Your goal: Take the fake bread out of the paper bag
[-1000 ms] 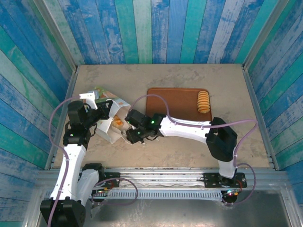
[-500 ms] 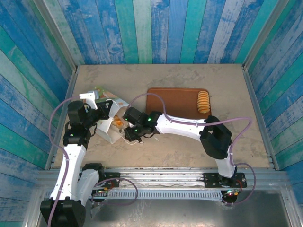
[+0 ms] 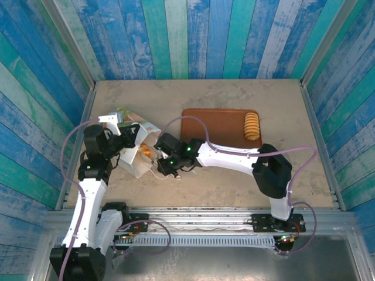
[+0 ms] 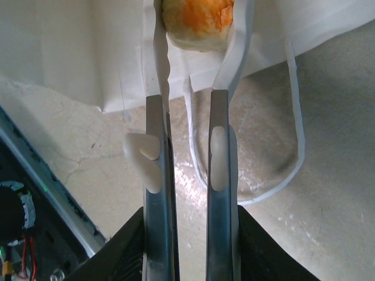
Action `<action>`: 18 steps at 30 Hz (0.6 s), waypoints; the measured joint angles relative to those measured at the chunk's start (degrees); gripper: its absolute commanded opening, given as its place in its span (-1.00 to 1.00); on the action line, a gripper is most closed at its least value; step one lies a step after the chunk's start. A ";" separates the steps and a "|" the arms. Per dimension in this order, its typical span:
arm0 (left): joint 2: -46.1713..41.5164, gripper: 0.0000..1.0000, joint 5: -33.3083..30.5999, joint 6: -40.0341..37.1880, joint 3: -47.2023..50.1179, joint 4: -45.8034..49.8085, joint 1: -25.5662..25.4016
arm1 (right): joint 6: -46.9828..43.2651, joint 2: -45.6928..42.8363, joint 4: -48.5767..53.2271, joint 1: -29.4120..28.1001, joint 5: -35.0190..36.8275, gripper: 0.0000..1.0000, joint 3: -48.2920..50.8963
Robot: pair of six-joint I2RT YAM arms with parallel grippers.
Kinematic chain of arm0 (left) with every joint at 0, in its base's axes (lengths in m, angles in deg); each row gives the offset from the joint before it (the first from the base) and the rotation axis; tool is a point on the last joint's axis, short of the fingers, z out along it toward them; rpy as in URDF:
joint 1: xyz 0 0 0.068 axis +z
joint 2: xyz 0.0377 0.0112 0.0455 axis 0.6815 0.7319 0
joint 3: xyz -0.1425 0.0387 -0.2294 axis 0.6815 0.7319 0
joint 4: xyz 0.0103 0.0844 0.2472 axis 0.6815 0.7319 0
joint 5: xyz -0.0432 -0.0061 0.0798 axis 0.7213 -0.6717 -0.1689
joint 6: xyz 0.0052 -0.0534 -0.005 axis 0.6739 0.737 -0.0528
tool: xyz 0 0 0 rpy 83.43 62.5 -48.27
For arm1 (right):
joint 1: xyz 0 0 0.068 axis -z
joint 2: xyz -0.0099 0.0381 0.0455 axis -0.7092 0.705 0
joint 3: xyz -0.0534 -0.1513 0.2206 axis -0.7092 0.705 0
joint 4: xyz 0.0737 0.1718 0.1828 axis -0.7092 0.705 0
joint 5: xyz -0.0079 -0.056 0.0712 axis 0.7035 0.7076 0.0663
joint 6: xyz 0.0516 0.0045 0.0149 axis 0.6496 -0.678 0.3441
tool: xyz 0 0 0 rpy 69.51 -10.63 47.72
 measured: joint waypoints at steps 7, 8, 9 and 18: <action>0.02 -1.00 7.28 0.66 1.09 -3.39 0.02 | -0.09 -7.76 -2.47 0.00 -0.44 -0.38 6.36; 0.02 -1.00 8.20 0.79 1.20 -3.91 0.02 | -0.11 -8.50 -2.75 0.00 -0.37 -0.38 6.82; 0.02 -1.00 9.20 1.01 1.38 -4.61 0.02 | -0.13 -9.01 -3.04 0.00 -0.35 -0.38 7.19; 0.04 -1.00 11.32 1.73 1.60 -6.16 0.02 | -0.22 -4.96 -2.97 0.00 -0.33 -0.25 5.20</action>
